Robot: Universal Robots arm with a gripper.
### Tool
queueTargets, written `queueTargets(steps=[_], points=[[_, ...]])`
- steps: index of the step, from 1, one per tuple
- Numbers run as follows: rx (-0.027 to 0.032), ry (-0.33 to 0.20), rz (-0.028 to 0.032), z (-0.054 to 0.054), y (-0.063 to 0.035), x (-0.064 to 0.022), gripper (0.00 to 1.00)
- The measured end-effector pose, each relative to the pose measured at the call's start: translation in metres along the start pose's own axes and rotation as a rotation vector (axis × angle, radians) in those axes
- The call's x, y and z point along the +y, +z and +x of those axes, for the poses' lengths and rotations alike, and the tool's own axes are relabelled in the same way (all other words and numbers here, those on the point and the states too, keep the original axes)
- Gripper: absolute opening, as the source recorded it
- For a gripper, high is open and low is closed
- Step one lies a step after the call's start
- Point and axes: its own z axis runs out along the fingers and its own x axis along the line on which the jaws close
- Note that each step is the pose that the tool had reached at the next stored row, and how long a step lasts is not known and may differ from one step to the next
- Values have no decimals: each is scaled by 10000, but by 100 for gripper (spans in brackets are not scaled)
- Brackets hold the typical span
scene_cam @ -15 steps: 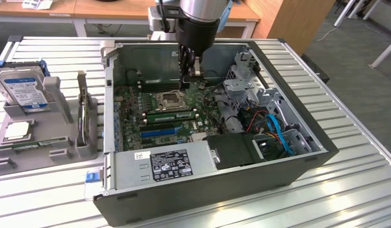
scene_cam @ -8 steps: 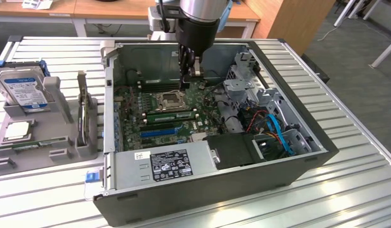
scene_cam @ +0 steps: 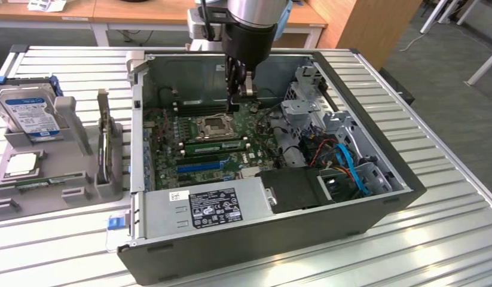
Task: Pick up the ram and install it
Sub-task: 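Press down the ram until it locks into place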
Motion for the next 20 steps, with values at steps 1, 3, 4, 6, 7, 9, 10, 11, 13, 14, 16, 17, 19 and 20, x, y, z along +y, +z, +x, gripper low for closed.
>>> queueTargets(steps=[1, 3, 4, 6, 7, 9, 10, 11, 13, 14, 16, 17, 19, 20], points=[[0, 0, -1, 0, 0, -3, 10], [0, 1, -1, 0, 0, -4, 10], [0, 2, -1, 0, 0, -4, 10], [0, 0, -1, 0, 0, -5, 10], [0, 0, -1, 0, 0, -5, 10], [0, 0, -1, 0, 0, -5, 10], [0, 0, -1, 0, 0, -5, 10], [0, 0, -1, 0, 0, -5, 10], [0, 0, -1, 0, 0, -5, 10], [0, 0, -1, 0, 0, -5, 10], [0, 0, -1, 0, 0, -5, 10], [0, 0, -1, 0, 0, -5, 10], [0, 0, -1, 0, 0, -5, 10], [0, 0, -1, 0, 0, -5, 11]])
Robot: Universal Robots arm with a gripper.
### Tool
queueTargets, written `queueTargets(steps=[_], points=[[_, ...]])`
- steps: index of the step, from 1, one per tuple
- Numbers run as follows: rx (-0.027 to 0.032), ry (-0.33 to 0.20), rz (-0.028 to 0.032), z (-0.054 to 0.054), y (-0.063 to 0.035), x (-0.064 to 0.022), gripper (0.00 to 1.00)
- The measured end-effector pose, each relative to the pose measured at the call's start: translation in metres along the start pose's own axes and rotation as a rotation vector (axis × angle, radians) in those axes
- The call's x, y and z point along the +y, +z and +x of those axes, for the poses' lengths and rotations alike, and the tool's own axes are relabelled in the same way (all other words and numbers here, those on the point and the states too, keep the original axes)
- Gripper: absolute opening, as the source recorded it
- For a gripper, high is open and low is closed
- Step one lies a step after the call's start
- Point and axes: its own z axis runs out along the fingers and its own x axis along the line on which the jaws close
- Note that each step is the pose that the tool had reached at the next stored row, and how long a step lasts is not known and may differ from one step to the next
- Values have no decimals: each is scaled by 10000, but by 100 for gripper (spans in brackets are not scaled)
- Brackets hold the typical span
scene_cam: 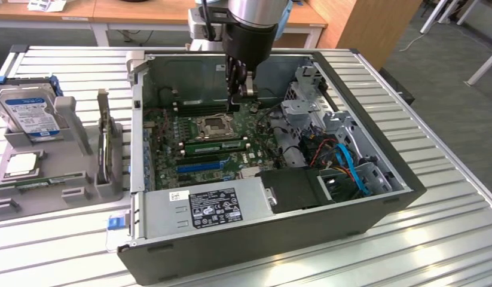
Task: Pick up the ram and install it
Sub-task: 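Press down the ram until it locks into place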
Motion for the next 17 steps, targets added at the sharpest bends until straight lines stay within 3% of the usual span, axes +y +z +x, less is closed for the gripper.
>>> queueTargets(steps=[3, 4, 13, 14, 16, 17], points=[[0, 0, 0, 0, 0, 0, 17], [0, 0, 0, 0, 0, 0, 24], [-1, 0, 0, 0, 0, 0, 24], [-1, 0, 1, 0, 0, 0, 22], [0, 0, 0, 0, 0, 0, 10], [0, 0, 0, 0, 0, 0, 10]])
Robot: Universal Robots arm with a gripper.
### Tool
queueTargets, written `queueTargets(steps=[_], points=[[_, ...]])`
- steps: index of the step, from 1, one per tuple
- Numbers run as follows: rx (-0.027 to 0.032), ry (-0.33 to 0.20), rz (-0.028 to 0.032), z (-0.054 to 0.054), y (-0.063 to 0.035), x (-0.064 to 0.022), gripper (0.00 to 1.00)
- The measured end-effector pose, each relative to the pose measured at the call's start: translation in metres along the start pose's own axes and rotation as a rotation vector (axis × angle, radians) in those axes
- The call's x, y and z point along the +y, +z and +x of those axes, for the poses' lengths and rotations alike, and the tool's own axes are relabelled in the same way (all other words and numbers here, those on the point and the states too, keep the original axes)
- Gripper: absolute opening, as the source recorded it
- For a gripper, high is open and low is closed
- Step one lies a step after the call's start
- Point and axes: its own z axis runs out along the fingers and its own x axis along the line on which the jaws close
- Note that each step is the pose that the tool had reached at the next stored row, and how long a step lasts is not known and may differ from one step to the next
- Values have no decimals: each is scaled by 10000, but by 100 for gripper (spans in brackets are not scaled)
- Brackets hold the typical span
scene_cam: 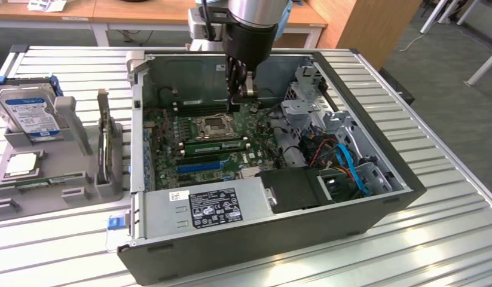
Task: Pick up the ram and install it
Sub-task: 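Press down the ram until it locks into place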
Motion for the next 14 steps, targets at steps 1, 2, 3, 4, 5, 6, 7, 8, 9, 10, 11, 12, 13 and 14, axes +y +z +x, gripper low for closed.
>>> queueTargets(steps=[1, 2, 3, 4, 5, 6, 7, 8, 9, 10, 11, 12, 13, 14], points=[[0, 0, 0, 0, 0, 0, 10], [0, 0, 0, 0, 0, 0, 10], [0, 0, 0, 0, 0, 0, 10], [0, 0, 0, 0, 0, 0, 10], [0, 0, 0, 0, 0, 0, 10], [1, -1, -1, 0, 0, -5, 10], [0, -1, 0, 0, 0, -14, 10], [0, -1, 0, -1, -1, -27, 10], [0, 0, 0, -1, -2, -45, 10], [1, 1, 0, -1, -3, -63, 10], [1, 1, -1, -2, -4, -86, 10], [0, 0, -1, -2, -5, -110, 10], [0, 0, -1, -3, -6, -134, 10], [0, -1, -2, -3, -7, -162, 10]])
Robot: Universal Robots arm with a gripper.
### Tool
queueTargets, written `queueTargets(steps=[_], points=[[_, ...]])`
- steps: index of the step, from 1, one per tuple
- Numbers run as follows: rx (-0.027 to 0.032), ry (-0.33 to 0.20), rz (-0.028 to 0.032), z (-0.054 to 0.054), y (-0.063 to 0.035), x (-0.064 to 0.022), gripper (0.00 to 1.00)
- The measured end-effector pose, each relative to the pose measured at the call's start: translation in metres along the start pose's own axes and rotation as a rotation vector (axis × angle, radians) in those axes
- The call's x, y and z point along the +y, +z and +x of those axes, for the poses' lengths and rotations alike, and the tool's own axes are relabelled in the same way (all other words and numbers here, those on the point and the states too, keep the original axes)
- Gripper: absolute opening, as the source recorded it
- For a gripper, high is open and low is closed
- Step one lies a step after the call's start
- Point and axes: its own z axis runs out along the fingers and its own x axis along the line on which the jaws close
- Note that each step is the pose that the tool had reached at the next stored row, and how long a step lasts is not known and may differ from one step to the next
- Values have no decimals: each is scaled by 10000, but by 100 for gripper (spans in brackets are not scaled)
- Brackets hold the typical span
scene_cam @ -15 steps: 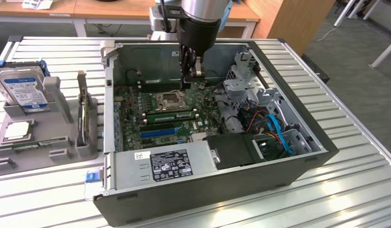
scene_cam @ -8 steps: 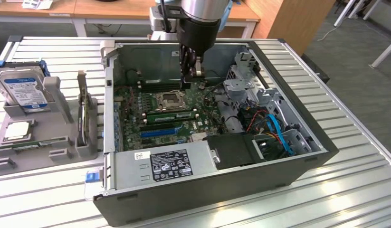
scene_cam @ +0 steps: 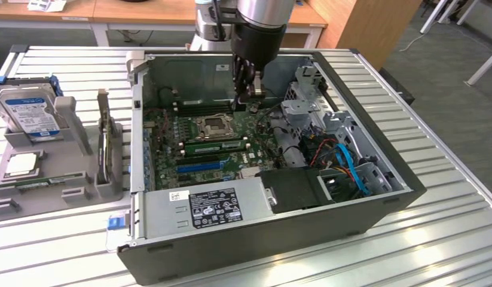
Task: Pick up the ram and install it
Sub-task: 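Press down the ram until it locks into place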
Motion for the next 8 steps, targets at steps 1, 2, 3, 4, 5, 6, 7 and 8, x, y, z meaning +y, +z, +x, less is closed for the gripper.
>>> queueTargets(steps=[1, 2, 3, 4, 5, 6, 7, 8], points=[[0, 1, -1, -1, -1, -29, 10], [0, 2, -2, -1, -3, -59, 10], [1, 1, -3, -2, -4, -89, 10], [1, 0, -4, -2, -6, -119, 10], [1, 0, -6, -3, -7, -150, 10], [1, 1, -6, -4, -8, -169, 10], [0, 0, -7, -4, -8, -175, 10], [0, 0, -6, -4, -8, -175, 10]])
